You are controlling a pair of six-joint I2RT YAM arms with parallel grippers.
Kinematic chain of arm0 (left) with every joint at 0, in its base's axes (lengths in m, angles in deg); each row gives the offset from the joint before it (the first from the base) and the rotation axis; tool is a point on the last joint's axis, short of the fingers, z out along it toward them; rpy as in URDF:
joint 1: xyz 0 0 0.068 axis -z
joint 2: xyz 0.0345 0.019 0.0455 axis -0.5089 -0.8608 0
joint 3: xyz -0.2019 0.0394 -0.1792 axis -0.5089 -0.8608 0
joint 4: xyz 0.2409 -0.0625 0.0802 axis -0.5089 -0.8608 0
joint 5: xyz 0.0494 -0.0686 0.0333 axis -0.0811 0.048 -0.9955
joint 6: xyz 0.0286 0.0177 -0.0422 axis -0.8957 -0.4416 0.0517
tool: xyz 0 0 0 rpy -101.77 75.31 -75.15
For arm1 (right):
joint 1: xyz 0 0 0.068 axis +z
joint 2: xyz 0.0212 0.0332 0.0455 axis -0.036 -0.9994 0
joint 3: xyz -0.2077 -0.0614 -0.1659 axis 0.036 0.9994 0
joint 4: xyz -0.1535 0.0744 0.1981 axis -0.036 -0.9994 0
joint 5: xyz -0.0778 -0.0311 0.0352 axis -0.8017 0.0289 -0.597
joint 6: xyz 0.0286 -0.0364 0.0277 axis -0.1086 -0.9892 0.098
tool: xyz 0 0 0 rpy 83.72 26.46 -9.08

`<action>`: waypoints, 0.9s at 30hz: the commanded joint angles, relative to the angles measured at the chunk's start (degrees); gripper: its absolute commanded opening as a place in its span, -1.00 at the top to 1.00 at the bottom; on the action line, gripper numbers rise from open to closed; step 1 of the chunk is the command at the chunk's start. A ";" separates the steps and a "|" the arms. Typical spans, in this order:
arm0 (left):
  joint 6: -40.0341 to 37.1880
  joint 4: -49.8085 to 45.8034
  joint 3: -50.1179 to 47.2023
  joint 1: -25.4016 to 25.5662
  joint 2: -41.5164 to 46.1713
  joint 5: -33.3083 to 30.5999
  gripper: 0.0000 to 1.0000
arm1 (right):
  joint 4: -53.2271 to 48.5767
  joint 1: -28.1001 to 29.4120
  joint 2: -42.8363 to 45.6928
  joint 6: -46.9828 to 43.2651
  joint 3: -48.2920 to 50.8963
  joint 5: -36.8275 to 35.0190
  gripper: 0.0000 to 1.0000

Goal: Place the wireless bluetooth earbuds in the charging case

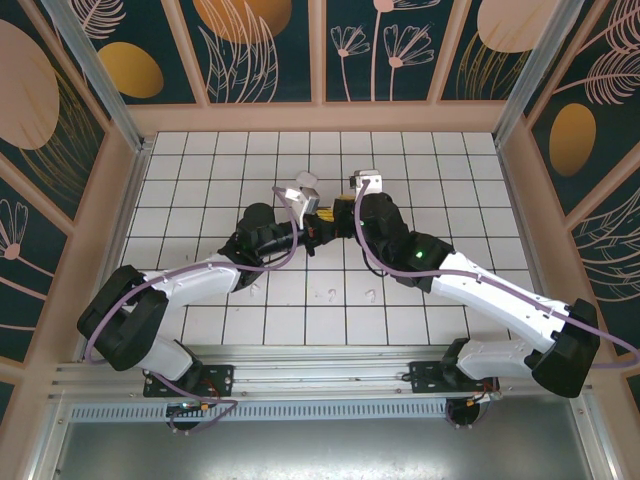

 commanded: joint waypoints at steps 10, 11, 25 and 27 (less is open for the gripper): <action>-0.14 4.44 3.25 -0.13 0.14 -1.20 1.00 | -7.09 2.26 -1.02 6.85 -0.82 1.60 0.83; -0.20 4.46 3.27 -0.12 0.20 -1.22 1.00 | -7.26 2.33 -0.94 7.20 -0.79 1.36 0.83; -0.90 5.86 3.98 -0.13 -0.69 -0.96 1.00 | -8.21 2.69 0.21 9.45 -2.03 0.60 0.65; -0.95 6.04 4.00 -0.11 -0.69 -0.89 1.00 | -8.36 2.69 0.18 9.56 -2.52 0.80 0.58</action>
